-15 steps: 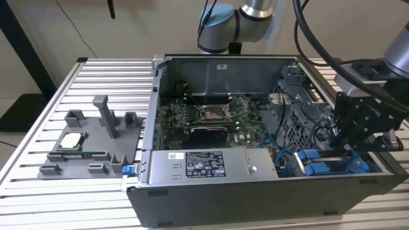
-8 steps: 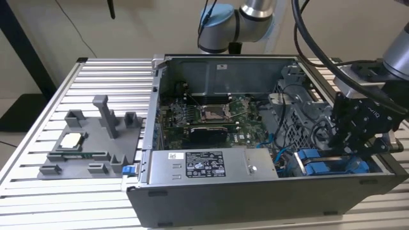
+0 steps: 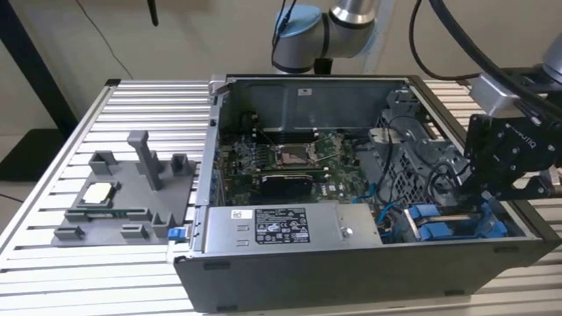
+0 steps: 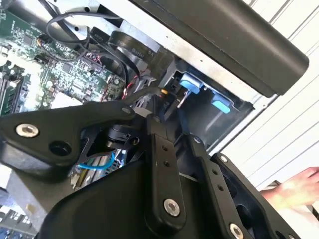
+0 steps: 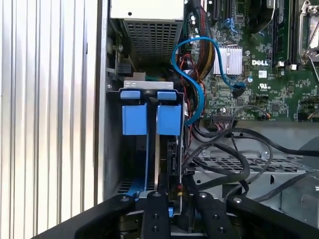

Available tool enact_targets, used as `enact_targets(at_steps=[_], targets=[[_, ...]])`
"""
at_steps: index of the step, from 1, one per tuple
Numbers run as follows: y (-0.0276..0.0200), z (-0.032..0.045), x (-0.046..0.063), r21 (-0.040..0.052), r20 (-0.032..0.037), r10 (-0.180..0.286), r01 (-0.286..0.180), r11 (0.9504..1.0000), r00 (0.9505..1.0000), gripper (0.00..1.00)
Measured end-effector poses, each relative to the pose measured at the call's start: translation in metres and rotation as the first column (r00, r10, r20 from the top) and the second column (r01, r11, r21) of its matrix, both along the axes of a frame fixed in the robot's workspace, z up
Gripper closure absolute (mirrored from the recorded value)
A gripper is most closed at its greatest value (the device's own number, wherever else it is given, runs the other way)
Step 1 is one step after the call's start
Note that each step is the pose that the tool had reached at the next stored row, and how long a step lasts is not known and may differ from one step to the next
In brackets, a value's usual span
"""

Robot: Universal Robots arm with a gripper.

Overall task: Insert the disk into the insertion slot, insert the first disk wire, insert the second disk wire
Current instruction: 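Insert the first disk wire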

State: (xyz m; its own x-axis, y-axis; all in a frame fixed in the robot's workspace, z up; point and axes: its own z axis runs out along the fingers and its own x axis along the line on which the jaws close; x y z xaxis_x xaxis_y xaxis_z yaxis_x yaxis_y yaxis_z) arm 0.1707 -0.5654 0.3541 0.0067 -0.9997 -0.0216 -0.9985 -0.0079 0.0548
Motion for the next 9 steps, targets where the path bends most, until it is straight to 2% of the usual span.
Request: enact_targets(at_steps=[6, 9], targets=[[0.0001, 0.0243, 0.0, -0.0002, -0.0002, 0.0, 0.0, 1.0, 1.0, 0.73], [0.0001, 0.0286, 0.0, 0.0001, -0.0001, 0.0, 0.0, 1.0, 1.0, 0.73]])
